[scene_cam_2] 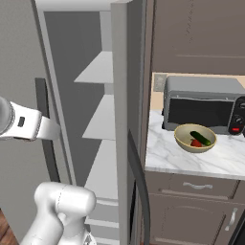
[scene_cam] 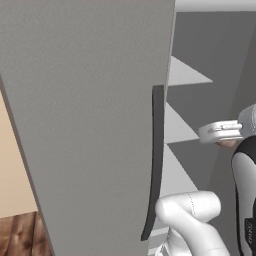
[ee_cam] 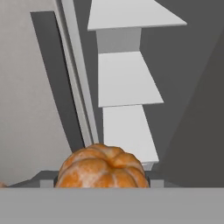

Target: Take the cucumber, bell pepper, and tangerine from the freezer and place them in the bowl on the counter.

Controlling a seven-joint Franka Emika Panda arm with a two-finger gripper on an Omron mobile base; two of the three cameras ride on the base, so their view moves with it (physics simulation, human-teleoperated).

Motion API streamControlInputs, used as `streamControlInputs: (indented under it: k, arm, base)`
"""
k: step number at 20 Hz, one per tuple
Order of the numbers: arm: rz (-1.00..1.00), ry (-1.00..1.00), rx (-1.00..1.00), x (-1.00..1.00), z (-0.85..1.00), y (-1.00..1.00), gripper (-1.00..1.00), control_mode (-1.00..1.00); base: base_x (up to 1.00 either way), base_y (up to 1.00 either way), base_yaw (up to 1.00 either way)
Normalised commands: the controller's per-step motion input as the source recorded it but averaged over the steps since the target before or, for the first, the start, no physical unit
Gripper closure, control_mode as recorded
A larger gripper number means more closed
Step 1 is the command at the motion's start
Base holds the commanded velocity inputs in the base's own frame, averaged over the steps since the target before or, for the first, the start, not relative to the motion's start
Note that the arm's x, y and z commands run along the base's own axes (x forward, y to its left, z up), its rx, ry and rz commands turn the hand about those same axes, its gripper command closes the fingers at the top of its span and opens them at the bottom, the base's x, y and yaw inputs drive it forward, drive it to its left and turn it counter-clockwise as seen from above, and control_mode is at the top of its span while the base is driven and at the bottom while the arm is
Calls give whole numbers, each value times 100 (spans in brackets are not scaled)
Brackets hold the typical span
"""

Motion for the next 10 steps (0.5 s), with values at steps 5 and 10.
streamControlInputs:
  k: [5, 10]
  arm:
    - [0, 0, 0, 0, -17, 0, 100, -100]
    - [0, 0, 0, 0, -2, 0, 100, -100]
  base:
    - [0, 0, 0]
    - [0, 0, 0]
